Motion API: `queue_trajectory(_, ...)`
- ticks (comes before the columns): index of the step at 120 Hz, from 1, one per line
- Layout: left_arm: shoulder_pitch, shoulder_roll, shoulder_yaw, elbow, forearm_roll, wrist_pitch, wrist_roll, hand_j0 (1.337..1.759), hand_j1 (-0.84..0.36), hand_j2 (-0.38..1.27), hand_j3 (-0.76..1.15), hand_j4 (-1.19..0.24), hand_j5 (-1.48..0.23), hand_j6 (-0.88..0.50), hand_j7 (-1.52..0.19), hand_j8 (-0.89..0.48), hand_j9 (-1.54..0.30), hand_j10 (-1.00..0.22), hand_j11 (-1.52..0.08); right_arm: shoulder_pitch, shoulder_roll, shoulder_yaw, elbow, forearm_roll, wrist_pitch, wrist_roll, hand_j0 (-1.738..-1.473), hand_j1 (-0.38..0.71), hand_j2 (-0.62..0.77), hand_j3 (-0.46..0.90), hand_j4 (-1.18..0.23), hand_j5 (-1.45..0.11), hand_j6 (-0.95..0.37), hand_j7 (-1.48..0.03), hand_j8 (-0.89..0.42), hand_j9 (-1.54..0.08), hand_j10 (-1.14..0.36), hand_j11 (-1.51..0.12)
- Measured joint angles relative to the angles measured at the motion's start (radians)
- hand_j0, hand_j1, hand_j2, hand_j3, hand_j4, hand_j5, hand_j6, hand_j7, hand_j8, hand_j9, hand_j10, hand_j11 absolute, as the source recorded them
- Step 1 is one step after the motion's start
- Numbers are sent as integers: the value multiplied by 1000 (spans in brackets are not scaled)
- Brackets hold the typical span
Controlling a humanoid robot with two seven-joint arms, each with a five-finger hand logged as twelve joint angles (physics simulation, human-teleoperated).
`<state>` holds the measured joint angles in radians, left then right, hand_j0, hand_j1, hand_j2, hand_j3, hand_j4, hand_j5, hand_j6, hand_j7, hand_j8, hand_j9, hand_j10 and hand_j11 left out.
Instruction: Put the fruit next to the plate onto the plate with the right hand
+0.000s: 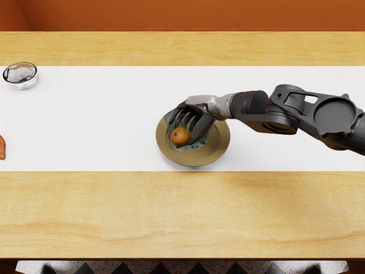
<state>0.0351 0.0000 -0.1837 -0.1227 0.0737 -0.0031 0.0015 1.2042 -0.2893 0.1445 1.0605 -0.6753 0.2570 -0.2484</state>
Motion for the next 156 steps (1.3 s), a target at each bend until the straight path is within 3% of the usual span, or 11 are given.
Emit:
queue_trajectory(29,0,0,0,0,0,0,0,1658,325,4,0,-21,-27,-21,-27,-21,-26,-21,-26,-7,-29,11,0,33,15,8,-1658,-8,-26,0,-294,-396,-281,-392,-279,-393,-287,-392)
queue_trajectory(46,0,0,0,0,0,0,0,1658,325,4,0,-21,-27,-21,-27,-21,-27,-21,-26,-21,-95,57,1,120,124,17,-1658,-170,-14,0,-155,-208,-149,-206,-148,-206,-151,-206)
queue_trajectory(65,0,0,0,0,0,0,0,1658,325,4,0,-21,-27,-21,-27,-21,-27,-21,-27,-61,-158,139,1,167,245,22,-1658,-267,-6,0,-72,-96,-69,-95,-69,-95,-70,-95)
queue_trajectory(91,0,0,0,0,0,0,0,1658,325,4,0,-21,-27,-21,-27,-21,-27,-21,-27,-142,-270,255,0,265,340,23,-1658,-321,-1,0,-26,-33,-25,-33,-24,-33,-25,-33)
queue_trajectory(109,0,0,0,0,0,0,0,1658,325,4,0,-21,-27,-21,-27,-21,-27,-21,-27,-180,-349,270,-3,353,351,24,-1658,-336,0,0,-13,-16,-12,-16,-12,-16,-12,-16)
queue_trajectory(128,0,0,0,0,0,0,0,1658,325,4,0,-21,-27,-21,-27,-21,-27,-21,-27,-213,-417,273,-17,415,353,55,-1658,-344,1,0,-6,-7,-6,-7,-6,-7,-6,-7)
queue_trajectory(156,0,0,0,0,0,0,0,1658,325,4,0,-21,-27,-21,-27,-21,-27,-21,-27,-244,-476,274,-55,487,354,65,-1658,-348,1,0,-2,-2,-2,-2,-2,-2,-2,-2)
